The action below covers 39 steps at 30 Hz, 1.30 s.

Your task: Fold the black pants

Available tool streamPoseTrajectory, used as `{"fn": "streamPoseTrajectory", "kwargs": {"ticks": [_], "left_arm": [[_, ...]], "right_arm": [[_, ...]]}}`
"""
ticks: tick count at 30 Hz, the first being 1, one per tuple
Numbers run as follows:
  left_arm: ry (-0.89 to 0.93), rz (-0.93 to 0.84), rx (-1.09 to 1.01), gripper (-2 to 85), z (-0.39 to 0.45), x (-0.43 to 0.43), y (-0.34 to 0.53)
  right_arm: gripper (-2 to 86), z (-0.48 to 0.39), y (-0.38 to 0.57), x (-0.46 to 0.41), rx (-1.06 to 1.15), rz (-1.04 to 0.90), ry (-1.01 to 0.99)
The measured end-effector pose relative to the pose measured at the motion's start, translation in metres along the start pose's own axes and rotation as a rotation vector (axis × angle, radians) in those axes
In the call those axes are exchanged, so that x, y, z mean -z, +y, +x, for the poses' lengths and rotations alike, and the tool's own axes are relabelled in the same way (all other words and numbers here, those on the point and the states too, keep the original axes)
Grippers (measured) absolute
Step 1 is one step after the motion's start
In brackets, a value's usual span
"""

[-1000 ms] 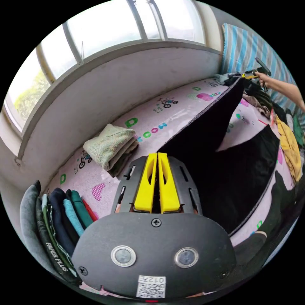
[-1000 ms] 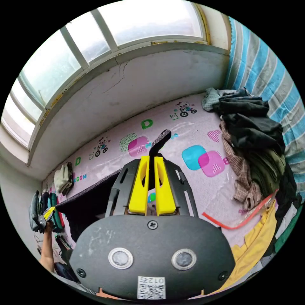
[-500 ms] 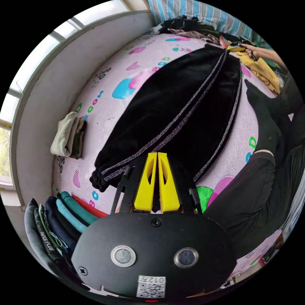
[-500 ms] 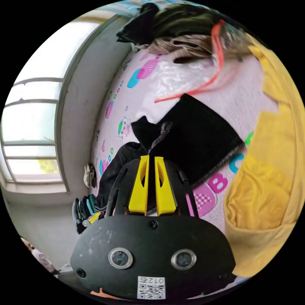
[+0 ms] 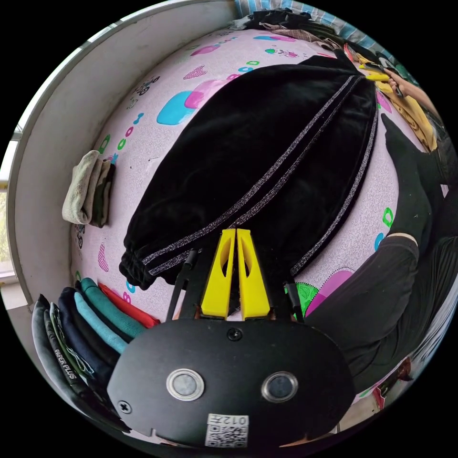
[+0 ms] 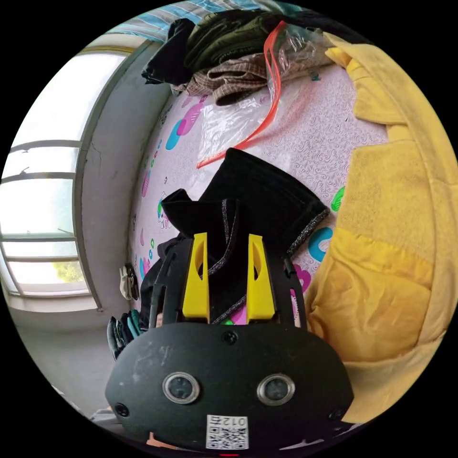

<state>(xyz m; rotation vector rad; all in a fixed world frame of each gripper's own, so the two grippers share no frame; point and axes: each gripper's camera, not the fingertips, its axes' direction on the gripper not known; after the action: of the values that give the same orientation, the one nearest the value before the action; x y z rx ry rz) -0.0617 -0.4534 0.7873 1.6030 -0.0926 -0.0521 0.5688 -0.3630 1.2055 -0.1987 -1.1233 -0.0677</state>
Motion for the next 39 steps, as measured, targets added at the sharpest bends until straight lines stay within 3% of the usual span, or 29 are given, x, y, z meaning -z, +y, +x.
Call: {"fn": "streamPoseTrajectory", "kwargs": {"ticks": [5,10,13,16,25,29,34,39], "left_arm": [[-0.015,0.005,0.019,0.3,0.005,0.002,-0.004],[-0.081,0.165,0.136,0.1,-0.022,0.046,-0.011],[-0.174,0.270,0.190,0.1,-0.037,0.083,-0.012],[-0.146,0.341,0.130,0.0,-0.029,0.099,-0.006],[-0.028,-0.103,-0.265,-0.1,0.070,-0.019,-0.020],[-0.036,-0.105,-0.218,-0.1,0.065,-0.027,-0.031],[-0.119,0.103,-0.046,-0.2,0.029,0.030,-0.027],[-0.039,0.101,-0.143,-0.1,0.046,0.025,-0.013]], "right_arm": [[1.1,-0.003,-0.014,0.007,-0.013,-0.039,-0.041],[-0.2,-0.043,-0.041,0.067,0.056,0.066,-0.326],[-0.5,-0.079,-0.049,0.125,0.190,0.158,-0.351],[-0.6,-0.077,-0.038,0.165,0.255,0.229,-0.388],[-0.5,0.040,0.018,0.117,0.011,0.001,-0.089],[-0.5,0.025,0.010,0.128,0.023,0.024,-0.130],[-0.6,-0.045,0.002,0.183,0.235,0.108,-0.213],[-0.6,-0.027,0.026,0.196,0.232,0.103,-0.122]]}}
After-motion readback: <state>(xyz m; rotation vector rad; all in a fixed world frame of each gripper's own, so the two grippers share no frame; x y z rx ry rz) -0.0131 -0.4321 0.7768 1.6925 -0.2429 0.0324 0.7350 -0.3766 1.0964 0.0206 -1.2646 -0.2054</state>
